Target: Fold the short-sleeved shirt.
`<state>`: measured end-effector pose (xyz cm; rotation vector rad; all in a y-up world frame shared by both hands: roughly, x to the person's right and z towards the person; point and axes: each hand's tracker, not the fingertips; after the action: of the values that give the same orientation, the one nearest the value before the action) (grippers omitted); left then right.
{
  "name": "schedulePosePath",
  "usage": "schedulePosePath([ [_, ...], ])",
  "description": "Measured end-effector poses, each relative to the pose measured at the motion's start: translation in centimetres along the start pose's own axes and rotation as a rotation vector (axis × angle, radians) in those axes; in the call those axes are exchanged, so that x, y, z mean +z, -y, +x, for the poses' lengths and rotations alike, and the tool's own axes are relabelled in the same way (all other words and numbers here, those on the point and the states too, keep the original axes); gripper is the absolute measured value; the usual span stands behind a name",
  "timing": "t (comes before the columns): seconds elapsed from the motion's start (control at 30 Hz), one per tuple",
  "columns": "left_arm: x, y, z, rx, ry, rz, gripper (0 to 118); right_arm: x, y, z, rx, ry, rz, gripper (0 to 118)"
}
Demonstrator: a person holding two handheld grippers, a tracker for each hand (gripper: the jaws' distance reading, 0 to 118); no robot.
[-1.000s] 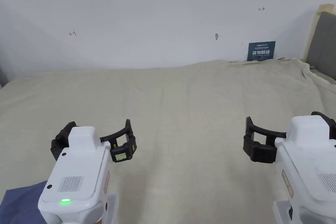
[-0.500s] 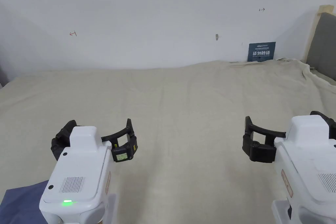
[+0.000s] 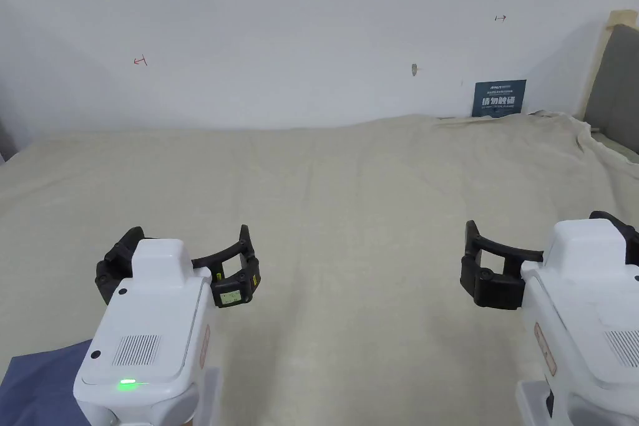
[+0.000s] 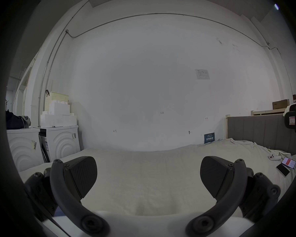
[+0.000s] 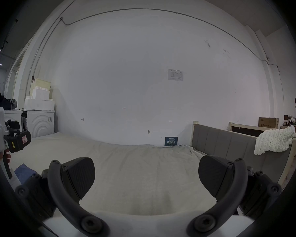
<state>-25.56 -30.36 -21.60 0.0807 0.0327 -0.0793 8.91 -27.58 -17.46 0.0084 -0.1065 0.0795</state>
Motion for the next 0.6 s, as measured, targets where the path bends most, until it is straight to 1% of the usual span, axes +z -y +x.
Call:
schedulePosePath([
  [0.6,0.05,-0.14,0.18,-0.010,0.005,0.013,118,0.12,-0.21,0.07,0.002,0.007,0.009,118],
])
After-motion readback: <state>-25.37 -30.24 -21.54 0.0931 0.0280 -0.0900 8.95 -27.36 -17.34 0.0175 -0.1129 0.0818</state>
